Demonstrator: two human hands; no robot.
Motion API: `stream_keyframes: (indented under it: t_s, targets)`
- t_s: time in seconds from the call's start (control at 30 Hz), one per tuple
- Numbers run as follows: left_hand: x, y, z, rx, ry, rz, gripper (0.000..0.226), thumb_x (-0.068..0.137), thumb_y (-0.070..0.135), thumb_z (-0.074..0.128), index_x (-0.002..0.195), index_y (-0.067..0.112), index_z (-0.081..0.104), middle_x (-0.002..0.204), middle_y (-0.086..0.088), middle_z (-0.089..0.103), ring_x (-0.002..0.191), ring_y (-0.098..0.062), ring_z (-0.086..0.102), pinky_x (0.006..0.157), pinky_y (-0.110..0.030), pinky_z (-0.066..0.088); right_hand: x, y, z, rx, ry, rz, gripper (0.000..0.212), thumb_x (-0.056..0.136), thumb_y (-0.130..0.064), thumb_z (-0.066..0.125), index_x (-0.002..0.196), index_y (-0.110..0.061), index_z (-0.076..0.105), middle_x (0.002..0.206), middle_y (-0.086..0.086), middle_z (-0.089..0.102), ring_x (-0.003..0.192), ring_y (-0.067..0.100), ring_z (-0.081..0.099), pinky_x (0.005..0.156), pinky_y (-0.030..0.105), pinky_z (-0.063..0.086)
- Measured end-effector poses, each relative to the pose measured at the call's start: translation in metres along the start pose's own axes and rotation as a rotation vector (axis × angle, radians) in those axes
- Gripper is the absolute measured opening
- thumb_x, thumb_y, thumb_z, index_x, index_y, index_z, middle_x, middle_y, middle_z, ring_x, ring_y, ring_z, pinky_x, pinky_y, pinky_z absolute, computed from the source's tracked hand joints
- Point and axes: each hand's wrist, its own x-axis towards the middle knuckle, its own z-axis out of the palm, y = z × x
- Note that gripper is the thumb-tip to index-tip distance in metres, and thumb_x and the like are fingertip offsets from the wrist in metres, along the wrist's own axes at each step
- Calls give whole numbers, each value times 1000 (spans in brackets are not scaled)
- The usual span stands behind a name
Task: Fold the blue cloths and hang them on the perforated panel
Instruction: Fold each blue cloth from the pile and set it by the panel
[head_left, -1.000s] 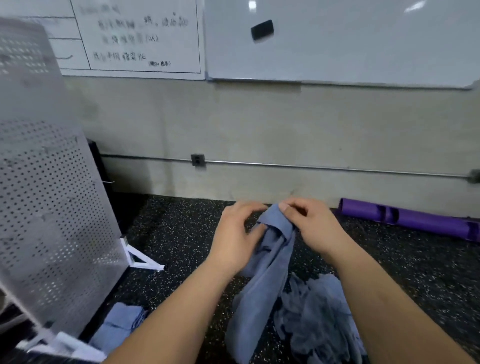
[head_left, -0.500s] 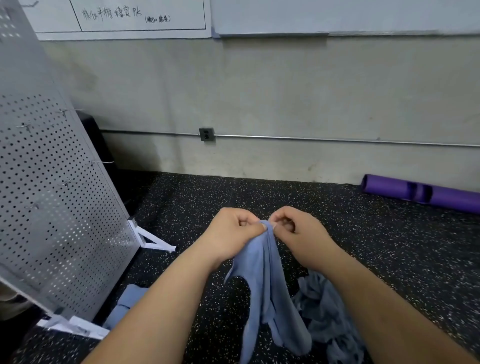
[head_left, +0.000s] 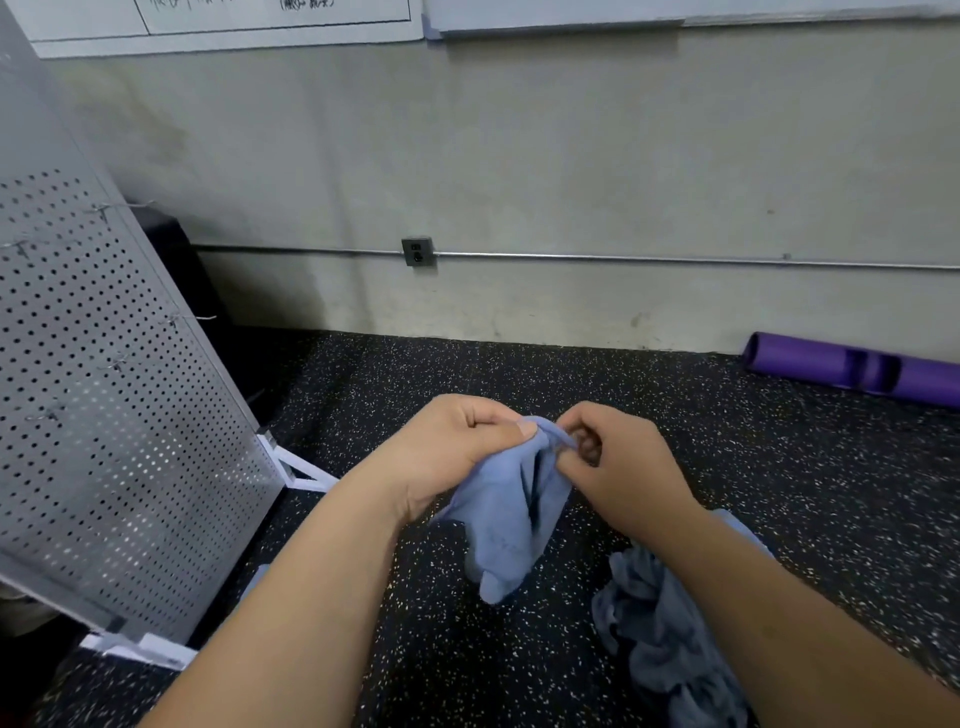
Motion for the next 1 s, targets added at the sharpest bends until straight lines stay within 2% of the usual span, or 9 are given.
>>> stream_keyframes:
  t_s: [0.13,0.23,0.33,0.5,0.6,0.67,0.8,0.93,1.0]
  targets:
    - [3,-3,-5,-62,88,31,19,97,24,77,98,6,83,96,-16,80,84,-20,70,82,-34,56,2,3,-9,-97,73,62,16,87,-22,67,81,-37,66,70,-20,66,61,7,60,62,34,57]
    - [2,-4,-4,-32,139,58,21,98,26,75,94,7,82,81,-6,77,70,-12,67,65,-24,53,0,5,-17,-157,48,71,14,88,-24,64,82,-37,64,69,-16,67,60,8,61,57,31,53]
    - [-2,-2,-2,-11,214,36,23,100,30,74,88,11,80,66,1,70,52,-10,57,48,-21,43,-2,6,-22,-190,-22,72,16,91,-21,61,85,-36,59,70,-11,64,60,7,55,55,29,45]
    - [-1,-4,-10,-6,355,76,31,96,39,79,88,9,81,80,-10,71,73,-19,54,66,-36,40,-7,5,-34,42,-115,67,20,98,-21,63,101,-40,60,85,-14,65,69,3,56,64,28,45]
    - [-4,-1,-15,-15,371,84,27,94,32,82,81,9,81,86,-2,80,81,-9,70,80,-29,52,-12,10,-43,71,-166,26,26,92,-29,79,106,-42,62,87,-14,63,78,6,58,71,25,46]
    - [-7,1,-17,13,354,78,25,93,30,82,79,9,81,85,-1,81,85,-6,75,79,-23,52,-14,15,-49,39,-174,18,37,85,-24,85,107,-43,62,89,-15,62,80,5,57,73,24,47]
    - [-7,-2,-20,-6,366,76,23,93,22,82,87,0,80,86,0,82,86,1,75,71,-12,52,-18,22,-60,4,-140,-10,46,79,-4,74,104,-41,60,91,-16,63,70,8,57,65,22,47]
    - [-5,-4,-24,-26,398,57,23,92,26,84,79,7,79,81,1,80,76,1,73,66,-16,52,-20,29,-67,-12,-34,11,40,78,-5,71,97,-39,60,89,-17,65,70,10,63,65,30,53]
    - [-4,-4,-26,-31,412,56,24,92,27,83,78,9,78,79,3,79,72,1,70,65,-17,52,-20,34,-69,-32,16,13,37,80,-6,71,94,-39,62,85,-15,67,72,8,64,66,28,53]
